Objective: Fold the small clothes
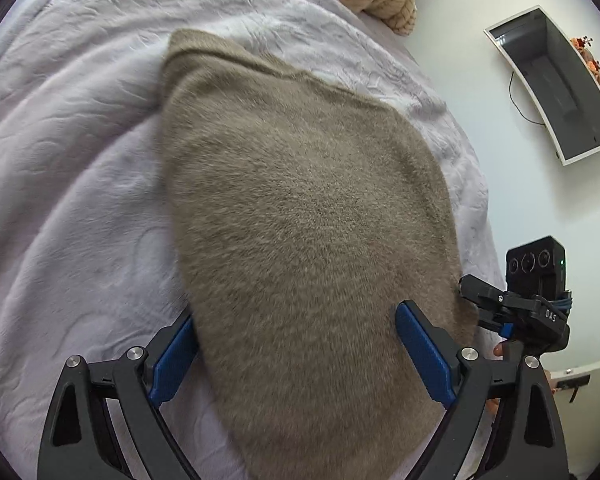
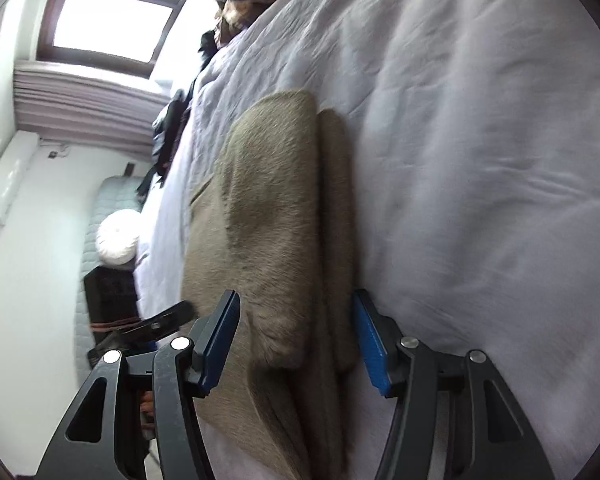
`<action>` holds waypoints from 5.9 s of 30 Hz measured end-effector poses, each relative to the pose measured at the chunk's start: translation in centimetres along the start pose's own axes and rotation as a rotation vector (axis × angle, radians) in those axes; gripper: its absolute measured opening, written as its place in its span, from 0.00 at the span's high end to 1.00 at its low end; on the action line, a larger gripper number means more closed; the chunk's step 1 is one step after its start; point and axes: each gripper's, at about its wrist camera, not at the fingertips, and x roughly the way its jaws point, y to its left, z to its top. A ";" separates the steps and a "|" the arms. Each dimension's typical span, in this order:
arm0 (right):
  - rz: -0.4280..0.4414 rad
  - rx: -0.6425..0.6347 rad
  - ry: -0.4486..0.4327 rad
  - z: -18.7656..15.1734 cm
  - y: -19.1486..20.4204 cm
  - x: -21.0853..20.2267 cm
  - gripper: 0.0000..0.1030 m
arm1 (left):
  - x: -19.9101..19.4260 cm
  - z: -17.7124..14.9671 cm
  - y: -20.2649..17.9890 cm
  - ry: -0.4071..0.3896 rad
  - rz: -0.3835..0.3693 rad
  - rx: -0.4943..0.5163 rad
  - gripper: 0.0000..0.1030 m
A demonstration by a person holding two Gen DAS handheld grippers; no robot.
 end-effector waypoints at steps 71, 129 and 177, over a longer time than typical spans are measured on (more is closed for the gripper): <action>-0.453 -0.490 0.062 -26.5 15.4 3.7 0.76 | -20.5 -27.7 5.8 -0.297 0.443 -0.001 0.50; -0.733 -0.441 -0.074 -27.0 21.9 2.4 0.00 | -20.0 -28.0 -0.4 -0.321 0.668 -0.009 0.00; -0.772 -0.470 -0.120 -27.3 23.0 2.1 0.00 | -19.7 -27.5 -1.1 -0.309 0.672 -0.001 0.00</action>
